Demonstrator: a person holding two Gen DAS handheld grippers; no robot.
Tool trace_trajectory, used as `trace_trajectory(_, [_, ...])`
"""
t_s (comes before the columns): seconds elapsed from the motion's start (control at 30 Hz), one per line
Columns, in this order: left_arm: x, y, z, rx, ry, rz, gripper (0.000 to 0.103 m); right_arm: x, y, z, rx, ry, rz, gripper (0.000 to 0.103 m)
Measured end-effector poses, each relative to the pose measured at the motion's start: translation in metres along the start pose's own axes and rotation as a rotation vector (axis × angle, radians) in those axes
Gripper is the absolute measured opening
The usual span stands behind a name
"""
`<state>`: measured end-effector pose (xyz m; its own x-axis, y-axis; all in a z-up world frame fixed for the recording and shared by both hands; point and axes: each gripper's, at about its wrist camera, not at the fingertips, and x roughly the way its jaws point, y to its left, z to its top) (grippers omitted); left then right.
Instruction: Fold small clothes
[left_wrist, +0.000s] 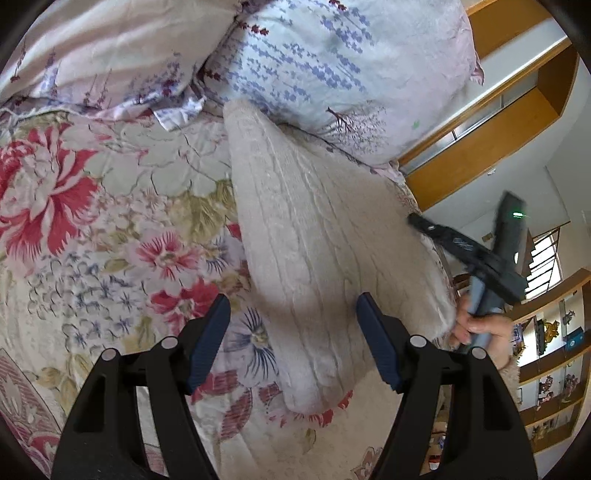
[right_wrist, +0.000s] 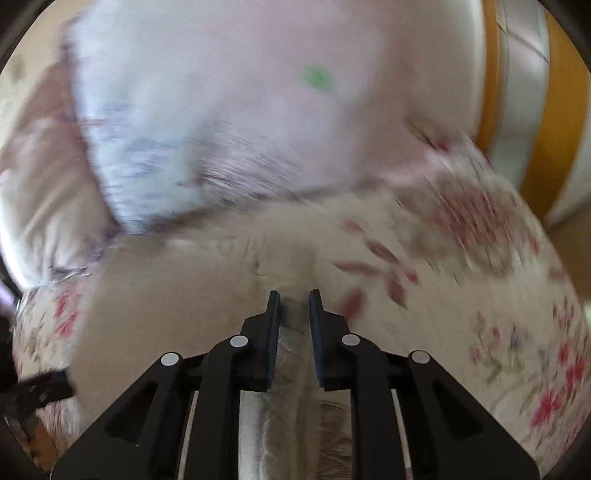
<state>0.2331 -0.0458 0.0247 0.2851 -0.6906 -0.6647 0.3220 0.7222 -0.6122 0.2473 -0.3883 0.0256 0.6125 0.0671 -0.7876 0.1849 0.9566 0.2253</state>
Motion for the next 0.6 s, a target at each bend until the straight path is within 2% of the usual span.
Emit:
trace_trajectory(0.07, [-0.002, 0.001, -0.003, -0.003, 0.006, -0.025, 0.07, -0.008, -0.015, -0.004, 0.074, -0.012, 0.057, 0.027])
trace_trajectory(0.13, [-0.005, 0.001, -0.007, 0.0, 0.011, -0.04, 0.069, -0.026, -0.027, -0.012, 0.12, -0.036, 0.106, 0.052])
trace_trajectory(0.17, [-0.006, 0.001, -0.009, 0.001, 0.012, -0.046, 0.069, -0.035, -0.031, -0.018, 0.13, -0.046, 0.128, 0.055])
trace_trajectory(0.33, [-0.008, -0.001, -0.021, -0.017, 0.019, -0.072, 0.069, -0.056, -0.04, -0.053, 0.178, 0.012, 0.291, 0.055])
trace_trajectory(0.43, [-0.006, -0.001, -0.025, -0.029, 0.024, -0.068, 0.069, -0.059, -0.046, -0.071, 0.208, 0.048, 0.32, 0.055])
trace_trajectory(0.57, [-0.001, -0.001, -0.028, -0.042, 0.027, -0.048, 0.068, -0.065, -0.045, -0.085, 0.203, 0.032, 0.341, 0.053])
trace_trajectory(0.6, [0.001, -0.001, -0.029, -0.042, 0.03, -0.042, 0.065, -0.067, -0.044, -0.087, 0.195, 0.026, 0.344, 0.05])
